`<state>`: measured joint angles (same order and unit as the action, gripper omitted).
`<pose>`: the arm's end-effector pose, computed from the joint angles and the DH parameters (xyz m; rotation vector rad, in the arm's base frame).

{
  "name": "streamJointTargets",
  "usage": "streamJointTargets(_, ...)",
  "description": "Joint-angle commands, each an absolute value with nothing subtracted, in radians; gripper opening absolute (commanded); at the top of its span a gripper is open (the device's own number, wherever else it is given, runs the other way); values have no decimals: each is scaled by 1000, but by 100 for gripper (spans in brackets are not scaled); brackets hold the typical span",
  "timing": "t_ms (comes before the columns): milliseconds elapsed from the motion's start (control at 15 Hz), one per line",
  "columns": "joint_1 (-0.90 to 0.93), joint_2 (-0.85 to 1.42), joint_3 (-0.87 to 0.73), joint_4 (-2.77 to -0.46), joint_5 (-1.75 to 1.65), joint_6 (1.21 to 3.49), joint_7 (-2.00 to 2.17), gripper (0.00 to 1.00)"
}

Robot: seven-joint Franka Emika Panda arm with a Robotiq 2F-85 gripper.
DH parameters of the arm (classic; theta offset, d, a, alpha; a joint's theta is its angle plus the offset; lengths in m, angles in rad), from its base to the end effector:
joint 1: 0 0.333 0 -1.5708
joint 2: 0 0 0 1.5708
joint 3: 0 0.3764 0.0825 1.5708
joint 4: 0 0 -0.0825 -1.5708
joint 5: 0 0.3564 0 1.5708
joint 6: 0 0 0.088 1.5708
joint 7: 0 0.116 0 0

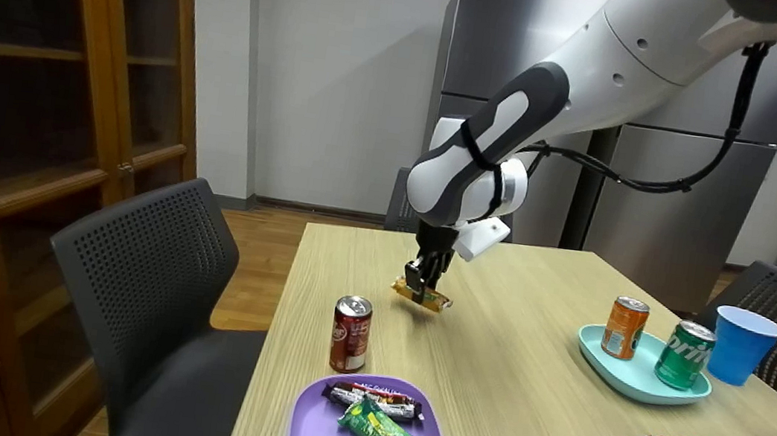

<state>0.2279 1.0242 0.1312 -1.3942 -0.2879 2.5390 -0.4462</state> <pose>0.7239 0.2452 0.1451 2.7117 1.4156 0.1997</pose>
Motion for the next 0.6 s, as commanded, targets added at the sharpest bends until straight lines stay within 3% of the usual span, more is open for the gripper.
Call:
streamJointTargets(0,218,930,120,-1535,-311,2597,-420,16)
streamJointTargets(533,205,803,93,-1749,-328,2707,-416,16)
